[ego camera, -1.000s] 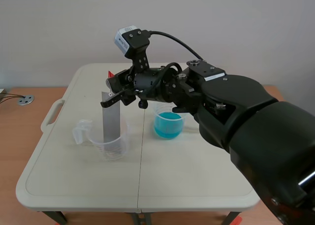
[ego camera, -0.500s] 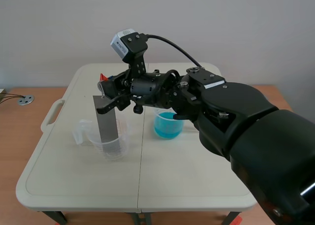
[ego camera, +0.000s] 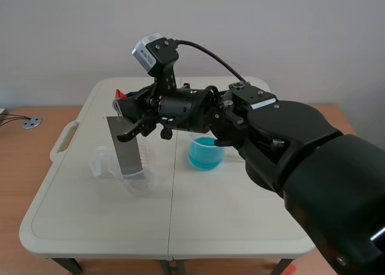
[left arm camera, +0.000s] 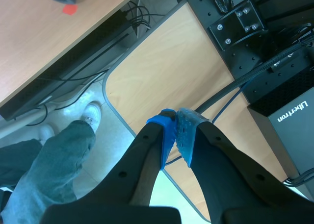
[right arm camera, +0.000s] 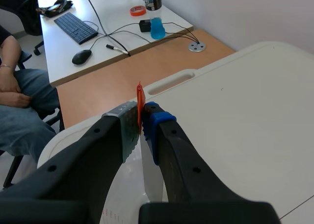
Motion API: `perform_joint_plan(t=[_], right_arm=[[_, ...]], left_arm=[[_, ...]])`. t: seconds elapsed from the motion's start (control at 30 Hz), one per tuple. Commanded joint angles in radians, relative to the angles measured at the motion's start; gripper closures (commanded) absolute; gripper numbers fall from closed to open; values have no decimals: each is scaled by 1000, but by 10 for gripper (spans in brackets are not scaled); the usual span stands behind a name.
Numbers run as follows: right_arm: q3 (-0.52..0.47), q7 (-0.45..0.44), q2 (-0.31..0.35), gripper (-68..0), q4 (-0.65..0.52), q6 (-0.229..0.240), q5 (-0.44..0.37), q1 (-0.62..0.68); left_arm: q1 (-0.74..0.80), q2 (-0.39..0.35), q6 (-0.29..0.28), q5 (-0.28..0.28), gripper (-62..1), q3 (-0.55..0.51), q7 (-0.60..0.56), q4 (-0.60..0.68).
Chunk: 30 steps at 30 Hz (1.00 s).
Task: Hold the metal plate by the orange handle, dip it into the blue solution, take it out and point at it, then put the plate back in the beaker on the left.
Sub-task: 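Move the plate over the blue solution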
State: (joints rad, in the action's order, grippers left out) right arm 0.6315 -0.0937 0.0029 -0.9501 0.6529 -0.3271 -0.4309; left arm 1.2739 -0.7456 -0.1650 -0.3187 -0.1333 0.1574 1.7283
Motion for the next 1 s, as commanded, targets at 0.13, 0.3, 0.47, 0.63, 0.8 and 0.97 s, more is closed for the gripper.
perform_joint_plan(t=[0.13, 0.3, 0.47, 0.63, 0.8, 0.97], right_arm=[[2, -33, 40, -13, -152, 6, 40, 39], [1, -27, 72, -14, -269, -2, 63, 72], [-17, 26, 99, -15, -386, -10, 63, 93], [-31, 60, 122, -15, -493, -10, 62, 102], [-45, 96, 147, -15, -587, -13, 61, 102], [-71, 111, 186, -15, -662, -17, 37, 102]], left_arm=[[5, 8, -6, -6, -27, 0, -3, 12], [5, 8, -6, -6, -27, 0, -3, 12], [5, 8, -6, -6, -27, 0, -3, 12], [3, 8, -6, -6, -27, 0, -35, 12], [-5, 6, -5, -4, -27, 0, -66, 12], [-68, -24, -5, 26, -27, -1, -63, 12]])
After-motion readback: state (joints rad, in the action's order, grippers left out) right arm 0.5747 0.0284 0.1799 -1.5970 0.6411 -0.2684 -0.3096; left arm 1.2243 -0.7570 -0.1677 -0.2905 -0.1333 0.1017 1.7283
